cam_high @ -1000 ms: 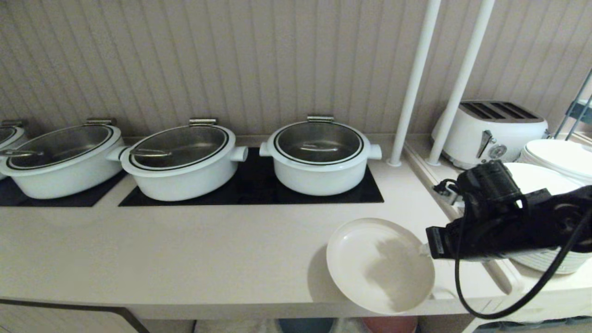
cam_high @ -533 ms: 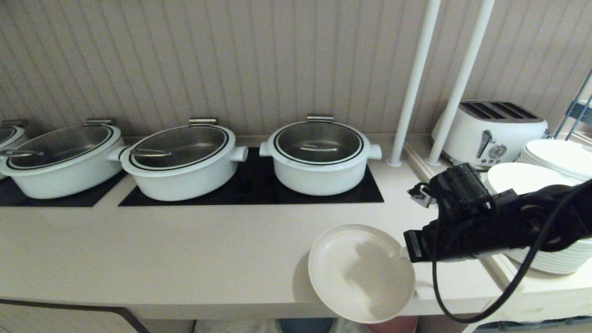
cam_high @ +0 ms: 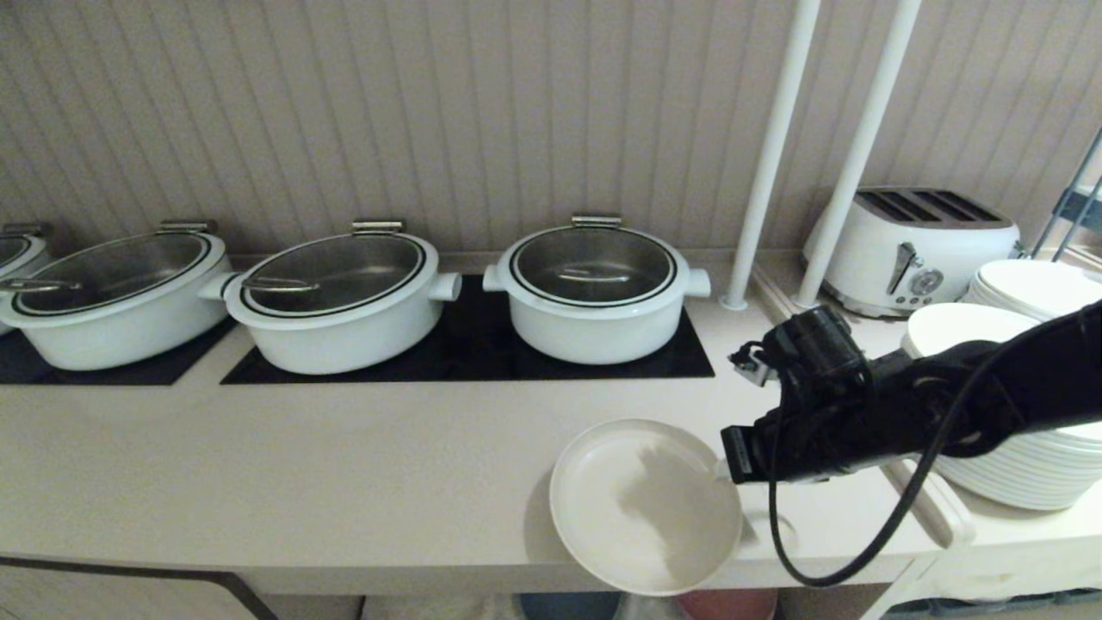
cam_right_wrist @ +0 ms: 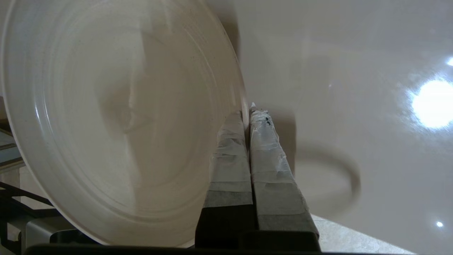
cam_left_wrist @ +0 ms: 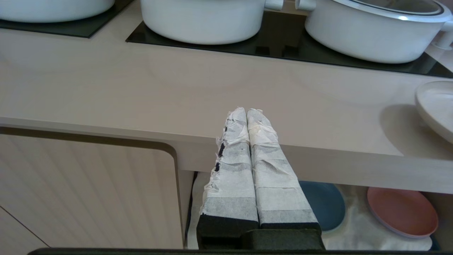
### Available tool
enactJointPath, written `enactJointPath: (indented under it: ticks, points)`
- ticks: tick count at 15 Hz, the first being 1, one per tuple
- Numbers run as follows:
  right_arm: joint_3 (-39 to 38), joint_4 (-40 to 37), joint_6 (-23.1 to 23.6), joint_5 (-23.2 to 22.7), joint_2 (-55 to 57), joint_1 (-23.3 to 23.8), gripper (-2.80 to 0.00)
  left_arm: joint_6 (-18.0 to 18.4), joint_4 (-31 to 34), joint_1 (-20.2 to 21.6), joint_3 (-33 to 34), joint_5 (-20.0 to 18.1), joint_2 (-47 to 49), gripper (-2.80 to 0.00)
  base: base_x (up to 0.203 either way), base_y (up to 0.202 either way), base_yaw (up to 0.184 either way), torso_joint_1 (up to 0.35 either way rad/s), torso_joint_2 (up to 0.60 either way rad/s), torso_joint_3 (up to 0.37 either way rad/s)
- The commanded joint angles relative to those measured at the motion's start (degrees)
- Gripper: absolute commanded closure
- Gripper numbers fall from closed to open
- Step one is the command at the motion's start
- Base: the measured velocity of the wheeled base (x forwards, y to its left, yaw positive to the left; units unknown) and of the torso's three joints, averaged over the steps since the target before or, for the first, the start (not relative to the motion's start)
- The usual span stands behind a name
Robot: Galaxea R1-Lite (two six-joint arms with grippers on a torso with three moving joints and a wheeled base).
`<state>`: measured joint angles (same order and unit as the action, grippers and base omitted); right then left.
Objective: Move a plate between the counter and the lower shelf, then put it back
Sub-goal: Put the plate
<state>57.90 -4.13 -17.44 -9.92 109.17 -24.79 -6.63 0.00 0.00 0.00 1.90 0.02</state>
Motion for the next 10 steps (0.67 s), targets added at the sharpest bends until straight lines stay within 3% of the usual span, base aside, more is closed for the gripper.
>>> enactJointPath:
  ticks: [1, 10]
  points:
    - [1.4, 0.0, -0.1, -0.1, 1.7, -1.1, 0.0, 0.0, 0.0, 0.0, -0.1, 0.0, 0.0, 0.0, 0.0, 0.0, 0.0, 0.0, 0.0, 0.0]
    - [6.0, 0.1, 0.0, -0.1, 6.0, -2.6, 0.0, 0.0, 0.0, 0.0, 0.0, 0.0, 0.0, 0.0, 0.0, 0.0, 0.0, 0.0, 0.0, 0.0]
